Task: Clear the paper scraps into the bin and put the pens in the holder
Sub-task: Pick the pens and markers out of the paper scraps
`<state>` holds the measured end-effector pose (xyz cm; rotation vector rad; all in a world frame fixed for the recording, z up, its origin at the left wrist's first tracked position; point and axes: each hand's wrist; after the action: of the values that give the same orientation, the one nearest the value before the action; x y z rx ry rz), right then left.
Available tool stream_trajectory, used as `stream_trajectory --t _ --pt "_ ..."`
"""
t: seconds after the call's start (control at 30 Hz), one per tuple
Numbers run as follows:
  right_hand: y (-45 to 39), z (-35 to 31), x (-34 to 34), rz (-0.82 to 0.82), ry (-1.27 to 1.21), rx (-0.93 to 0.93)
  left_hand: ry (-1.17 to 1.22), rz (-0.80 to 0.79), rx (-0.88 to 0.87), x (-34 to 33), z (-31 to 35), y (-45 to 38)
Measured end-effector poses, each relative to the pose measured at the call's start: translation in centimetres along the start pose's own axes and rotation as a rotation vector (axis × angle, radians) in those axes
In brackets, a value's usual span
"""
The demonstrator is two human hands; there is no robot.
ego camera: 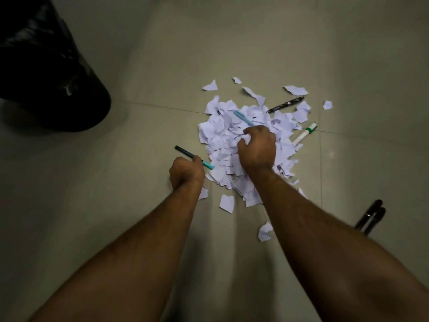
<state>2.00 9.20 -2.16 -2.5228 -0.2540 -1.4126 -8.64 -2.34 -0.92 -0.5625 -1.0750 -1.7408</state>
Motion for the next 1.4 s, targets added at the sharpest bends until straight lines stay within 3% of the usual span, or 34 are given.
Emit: stream_trajectory --t 0.13,0.23,0.43,0.6,0.73,0.87,1.0,1.1,1.17,1.4 --pt "-0.2 0.3 -1.5 0.055 0.271 0.07 0.008 -0.062 0.05 -0.5 0.1 -0.6" --pt "-0.5 0.3 -2.1 0.017 0.309 0.048 0.006 -0.076 0.02 -1.0 0.6 -0.7" --pt "-1.7 0.4 -2.1 0.138 0.255 0.07 -0.027 -0.072 -0.031 -1.3 1.5 -0.8" --pt "-3.4 0.1 -1.2 -0.024 0.292 0.004 -0.104 -0.054 -0.255 -1.4 2.5 0.0" --pt "-3.1 0.1 -1.4 -0.042 0.283 -0.029 -0.127 -0.032 -0.43 -1.5 3.7 1.1" --pt "-2.3 -0.1 -1.1 -0.026 0.125 -0.046 -0.076 -0.051 -0.497 -1.5 4.8 1.6" --pt "-0.7 -0.2 1.1 0.052 -0.242 -0.195 0.009 -0.111 -0.525 -1.6 6.4 2.4" --pt "0.8 1.4 3.0 0.14 -0.531 -0.341 0.02 -0.183 -0.575 -1.9 8.7 4.1" --pt "1.7 3.6 4.7 0.196 -0.596 -0.427 0.019 -0.281 -0.636 -3.1 10.0 5.9" --pt "7.0 14.8 11.8 0.308 -0.375 -0.755 -0.214 -0.744 -0.829 -11.7 9.3 17.4"
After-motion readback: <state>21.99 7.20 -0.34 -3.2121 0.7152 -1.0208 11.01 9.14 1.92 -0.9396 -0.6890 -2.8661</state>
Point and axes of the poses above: each hand's wrist, its own y-axis away from the middle knuckle, its own x-axis out of the back of the hand, z = x × y, and after that the axes turned 2 degrees about z, right-handed
